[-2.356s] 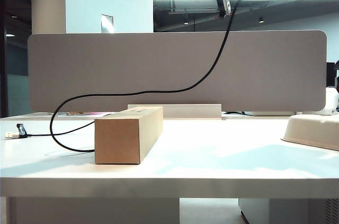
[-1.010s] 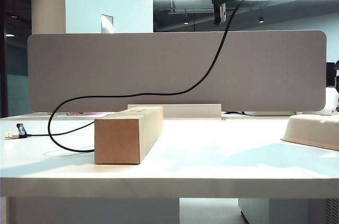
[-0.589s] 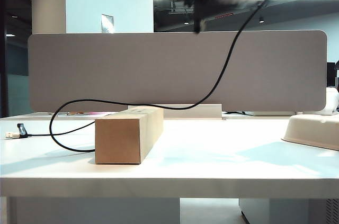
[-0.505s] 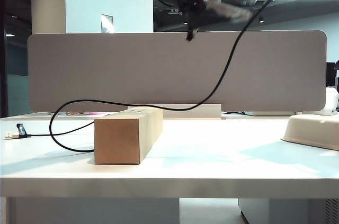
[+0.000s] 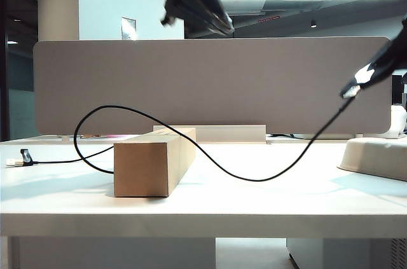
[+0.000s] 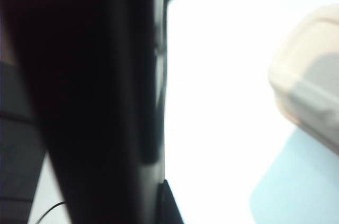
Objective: Pick up the charging cable and the phone, plug the charging cable into the charging port on the phone, and finally place them back on the table.
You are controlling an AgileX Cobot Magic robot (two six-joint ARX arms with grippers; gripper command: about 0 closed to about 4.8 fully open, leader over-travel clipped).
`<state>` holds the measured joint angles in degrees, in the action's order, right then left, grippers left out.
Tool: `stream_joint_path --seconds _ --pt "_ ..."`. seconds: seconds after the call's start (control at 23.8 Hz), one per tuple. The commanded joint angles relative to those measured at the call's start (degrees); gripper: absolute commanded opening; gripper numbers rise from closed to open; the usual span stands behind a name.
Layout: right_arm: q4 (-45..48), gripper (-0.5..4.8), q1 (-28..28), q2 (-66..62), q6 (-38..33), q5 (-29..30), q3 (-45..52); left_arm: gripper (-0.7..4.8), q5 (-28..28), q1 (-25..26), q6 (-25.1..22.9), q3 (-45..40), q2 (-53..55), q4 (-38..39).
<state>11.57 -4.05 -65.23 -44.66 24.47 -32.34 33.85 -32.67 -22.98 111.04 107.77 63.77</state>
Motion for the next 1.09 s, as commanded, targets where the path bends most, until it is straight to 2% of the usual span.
stream_joint_path --seconds 0.04,0.21,0.55,0.63,0.67,0.76,0.88,0.97,1.01,1.09 --pt "1.88 -0.06 0.07 -3.15 0.98 -3.15 0.15 -0.06 -6.01 0.02 -0.85 0.20 -2.75 1.31" --pt "2.40 -0.06 0.04 -7.58 1.27 -6.80 2.38 -0.06 -7.28 0.11 -2.54 0.17 -6.34 3.13" --pt "3.43 0.01 0.13 -14.97 1.20 -7.34 2.58 -0.06 -7.28 0.26 -2.58 0.07 -8.04 4.98" --pt "3.17 0.39 0.13 -15.30 1.22 -8.07 2.58 -0.06 -7.28 0.26 -2.58 0.07 -8.04 4.96" --pt "3.04 0.97 0.13 -15.32 1.22 -8.52 2.58 -0.06 -7.28 0.26 -2.58 0.07 -8.04 4.98" --pt "2.25 1.43 0.09 -15.32 1.20 -9.57 2.58 -0.06 -7.30 0.26 -2.58 0.07 -8.04 5.03" --pt "0.17 1.50 0.07 -15.32 1.27 -11.41 2.58 -0.06 -7.28 0.26 -2.67 0.07 -8.04 5.16" --pt "-0.90 2.32 0.04 -15.32 1.75 -11.74 2.58 -0.06 -7.28 0.28 -3.19 0.07 -8.04 5.20" --pt "-1.05 3.27 0.04 -15.30 2.80 -11.69 2.58 -0.06 -7.28 0.28 -3.21 0.07 -8.04 5.20" --pt "-2.29 3.96 0.04 -15.28 2.95 -11.69 2.56 -0.06 -7.28 0.28 -3.21 0.07 -8.04 5.20"
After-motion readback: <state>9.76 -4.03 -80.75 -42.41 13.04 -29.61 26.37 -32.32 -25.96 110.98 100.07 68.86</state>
